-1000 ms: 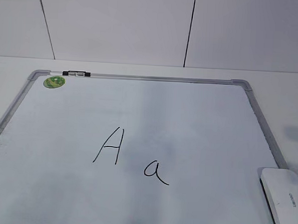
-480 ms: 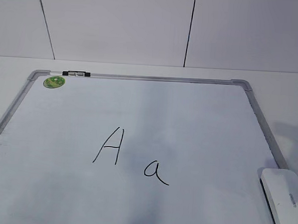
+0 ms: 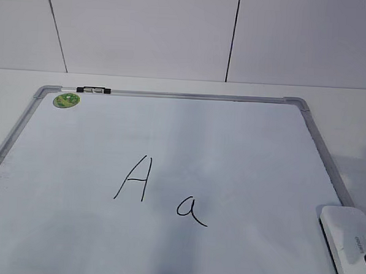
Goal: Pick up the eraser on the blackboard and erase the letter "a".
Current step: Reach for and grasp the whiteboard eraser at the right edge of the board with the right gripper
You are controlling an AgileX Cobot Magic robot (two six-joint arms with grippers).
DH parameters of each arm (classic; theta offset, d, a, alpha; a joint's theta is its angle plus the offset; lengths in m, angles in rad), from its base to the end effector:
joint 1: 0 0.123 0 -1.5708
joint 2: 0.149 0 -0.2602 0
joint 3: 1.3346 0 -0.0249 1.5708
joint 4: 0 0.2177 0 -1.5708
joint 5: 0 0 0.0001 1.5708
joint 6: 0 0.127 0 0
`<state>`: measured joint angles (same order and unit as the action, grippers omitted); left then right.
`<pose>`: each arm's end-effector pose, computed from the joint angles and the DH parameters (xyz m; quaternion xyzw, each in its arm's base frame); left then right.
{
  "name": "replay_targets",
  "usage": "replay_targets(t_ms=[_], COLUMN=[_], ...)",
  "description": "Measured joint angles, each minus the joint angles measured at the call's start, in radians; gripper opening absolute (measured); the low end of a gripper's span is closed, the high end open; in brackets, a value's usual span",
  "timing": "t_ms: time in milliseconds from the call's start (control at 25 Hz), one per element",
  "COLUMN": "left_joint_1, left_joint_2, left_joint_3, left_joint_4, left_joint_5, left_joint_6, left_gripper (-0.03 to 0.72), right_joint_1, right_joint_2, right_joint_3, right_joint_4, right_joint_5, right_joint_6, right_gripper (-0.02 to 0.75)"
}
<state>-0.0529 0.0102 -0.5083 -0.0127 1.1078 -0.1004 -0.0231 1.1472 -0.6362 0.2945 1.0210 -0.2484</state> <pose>0.0207 -0.0025 0.2418 -0.0202 0.8655 -0.0446 0.4985 0.1566 0.0278 0.1849 -0.0428 0.9887 0.1201 0.0792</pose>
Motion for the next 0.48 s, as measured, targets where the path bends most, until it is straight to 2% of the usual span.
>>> replay_targets(t_ms=[280,480], left_joint_1=[0.000,0.000], left_joint_2=[0.000,0.000], left_joint_3=[0.000,0.000], left_joint_4=[-0.012,-0.016], left_joint_5=[0.000,0.000], left_joint_6=[0.000,0.000], left_gripper=[0.276,0.276], right_joint_1=[0.000,0.082], right_joint_2=[0.037,0.091], right_joint_3=[-0.071,-0.135], right_joint_4=[-0.059,-0.131], right_joint_5=[0.057,0.118], right_joint_6=[0.062,0.117], right_gripper=[0.663,0.653])
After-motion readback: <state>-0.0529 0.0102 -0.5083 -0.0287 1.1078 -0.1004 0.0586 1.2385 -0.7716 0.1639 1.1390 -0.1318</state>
